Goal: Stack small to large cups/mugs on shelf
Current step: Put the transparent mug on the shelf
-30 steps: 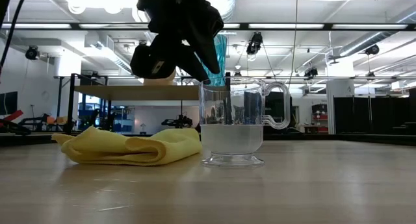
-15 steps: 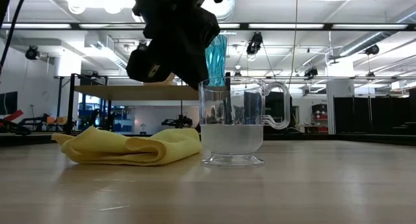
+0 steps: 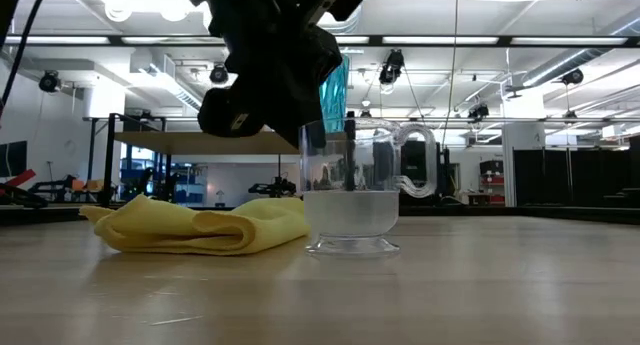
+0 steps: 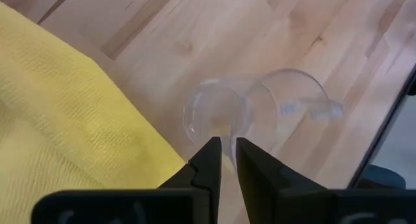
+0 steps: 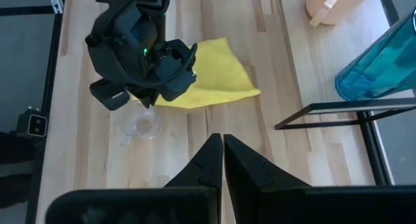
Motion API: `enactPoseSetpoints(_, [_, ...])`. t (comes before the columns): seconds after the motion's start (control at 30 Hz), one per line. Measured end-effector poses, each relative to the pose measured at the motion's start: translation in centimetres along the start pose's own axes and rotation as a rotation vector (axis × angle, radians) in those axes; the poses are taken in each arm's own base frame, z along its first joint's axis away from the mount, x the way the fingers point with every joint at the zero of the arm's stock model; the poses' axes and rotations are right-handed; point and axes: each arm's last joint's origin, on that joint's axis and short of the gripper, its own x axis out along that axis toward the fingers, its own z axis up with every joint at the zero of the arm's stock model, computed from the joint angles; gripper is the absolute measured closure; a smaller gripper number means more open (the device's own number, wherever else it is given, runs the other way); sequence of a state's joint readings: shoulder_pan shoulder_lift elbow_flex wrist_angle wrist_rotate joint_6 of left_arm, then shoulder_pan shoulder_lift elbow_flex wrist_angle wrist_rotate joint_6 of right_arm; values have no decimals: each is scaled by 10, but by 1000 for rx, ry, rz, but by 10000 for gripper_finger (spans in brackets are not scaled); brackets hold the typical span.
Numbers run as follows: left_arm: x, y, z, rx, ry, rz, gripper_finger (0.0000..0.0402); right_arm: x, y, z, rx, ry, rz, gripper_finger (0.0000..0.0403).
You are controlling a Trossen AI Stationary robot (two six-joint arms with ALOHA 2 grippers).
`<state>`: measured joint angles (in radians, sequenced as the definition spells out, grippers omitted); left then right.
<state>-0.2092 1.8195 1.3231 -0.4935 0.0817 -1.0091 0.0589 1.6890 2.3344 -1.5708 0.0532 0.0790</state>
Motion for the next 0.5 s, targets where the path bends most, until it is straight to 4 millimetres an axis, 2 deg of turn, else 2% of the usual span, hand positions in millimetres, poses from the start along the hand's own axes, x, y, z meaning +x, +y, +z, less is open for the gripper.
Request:
enactPoseSetpoints(0.27, [-1,2,-1,25,6,27,374,0,0,0,0,1,0,394])
enactPoseSetpoints(0.4, [-20,-3,3,66,-4,17,397,0,0,0,0,0,0,394])
enactPoseSetpoints(0.5, [-34,0,5,87,4,38,400,0,0,0,0,0,0,394])
